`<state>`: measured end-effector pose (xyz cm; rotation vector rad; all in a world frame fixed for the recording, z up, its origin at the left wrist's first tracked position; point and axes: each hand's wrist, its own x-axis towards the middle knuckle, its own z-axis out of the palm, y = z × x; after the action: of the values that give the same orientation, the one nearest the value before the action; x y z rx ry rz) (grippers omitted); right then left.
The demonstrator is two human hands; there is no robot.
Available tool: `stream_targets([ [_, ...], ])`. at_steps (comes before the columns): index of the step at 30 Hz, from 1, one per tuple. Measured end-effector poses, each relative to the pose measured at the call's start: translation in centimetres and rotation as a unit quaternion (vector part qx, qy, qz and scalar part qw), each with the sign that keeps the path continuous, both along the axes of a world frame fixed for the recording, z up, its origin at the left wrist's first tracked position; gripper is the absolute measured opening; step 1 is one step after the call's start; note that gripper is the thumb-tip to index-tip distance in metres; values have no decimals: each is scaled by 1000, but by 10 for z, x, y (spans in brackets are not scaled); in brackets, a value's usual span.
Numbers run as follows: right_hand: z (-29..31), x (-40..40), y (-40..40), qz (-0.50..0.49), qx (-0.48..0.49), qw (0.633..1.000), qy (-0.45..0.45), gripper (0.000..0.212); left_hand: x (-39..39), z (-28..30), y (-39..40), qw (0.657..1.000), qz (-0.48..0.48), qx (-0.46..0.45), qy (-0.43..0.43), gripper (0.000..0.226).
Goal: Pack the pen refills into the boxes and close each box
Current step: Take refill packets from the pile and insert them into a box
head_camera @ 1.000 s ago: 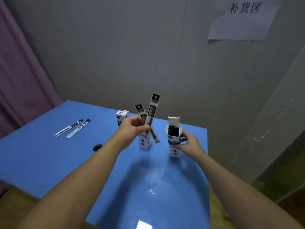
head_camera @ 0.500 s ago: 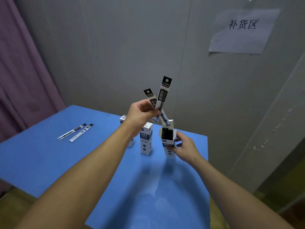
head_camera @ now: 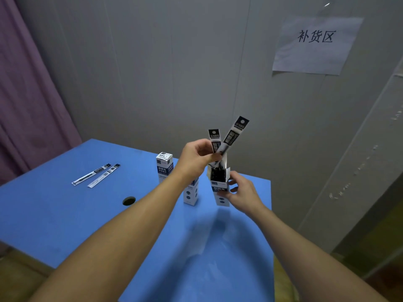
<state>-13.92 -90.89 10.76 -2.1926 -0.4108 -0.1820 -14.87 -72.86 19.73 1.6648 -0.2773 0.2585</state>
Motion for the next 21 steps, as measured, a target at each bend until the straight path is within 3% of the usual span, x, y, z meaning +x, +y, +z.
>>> stream_targets([
  [5, 5, 0, 5, 6, 21, 1000, -12, 40, 0, -14, -4, 999, 42, 21, 13, 6],
  [12, 5, 1, 7, 11, 43, 999, -20, 41, 8, -29, 4, 990, 110, 88, 5, 16],
  [21, 2, 2, 6, -5, 33, 999, 5, 40, 2, -28, 18, 985, 63, 158, 1, 17],
])
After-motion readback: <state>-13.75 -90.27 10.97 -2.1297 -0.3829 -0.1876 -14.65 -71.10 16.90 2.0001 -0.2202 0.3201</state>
